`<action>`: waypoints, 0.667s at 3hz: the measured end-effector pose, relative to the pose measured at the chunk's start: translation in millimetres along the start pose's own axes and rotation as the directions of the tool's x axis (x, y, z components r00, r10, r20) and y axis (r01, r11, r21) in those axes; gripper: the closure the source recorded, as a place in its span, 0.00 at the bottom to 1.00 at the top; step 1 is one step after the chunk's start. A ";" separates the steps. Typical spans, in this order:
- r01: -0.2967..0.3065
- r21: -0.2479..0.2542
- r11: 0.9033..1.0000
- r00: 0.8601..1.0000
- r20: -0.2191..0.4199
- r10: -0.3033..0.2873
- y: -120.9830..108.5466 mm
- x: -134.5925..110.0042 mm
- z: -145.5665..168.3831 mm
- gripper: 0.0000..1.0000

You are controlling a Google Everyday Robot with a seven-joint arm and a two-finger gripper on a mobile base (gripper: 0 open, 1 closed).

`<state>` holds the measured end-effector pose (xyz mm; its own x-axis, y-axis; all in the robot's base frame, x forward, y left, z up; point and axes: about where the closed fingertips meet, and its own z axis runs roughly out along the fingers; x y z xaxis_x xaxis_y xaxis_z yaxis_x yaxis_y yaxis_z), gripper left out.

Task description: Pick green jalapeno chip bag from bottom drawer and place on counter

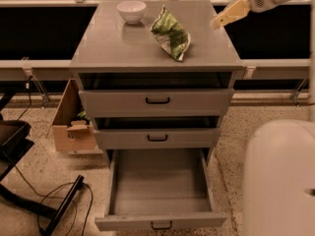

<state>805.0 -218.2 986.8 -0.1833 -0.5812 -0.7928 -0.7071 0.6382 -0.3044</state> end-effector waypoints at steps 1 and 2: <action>-0.215 0.231 0.949 0.972 -0.043 0.231 -46.3 46.7 -152.9 0.00; -0.310 0.465 0.829 0.939 0.013 0.344 -58.0 49.5 -290.3 0.00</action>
Offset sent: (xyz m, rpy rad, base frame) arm -0.3354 -0.1816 -0.0235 0.0109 0.2508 -0.8618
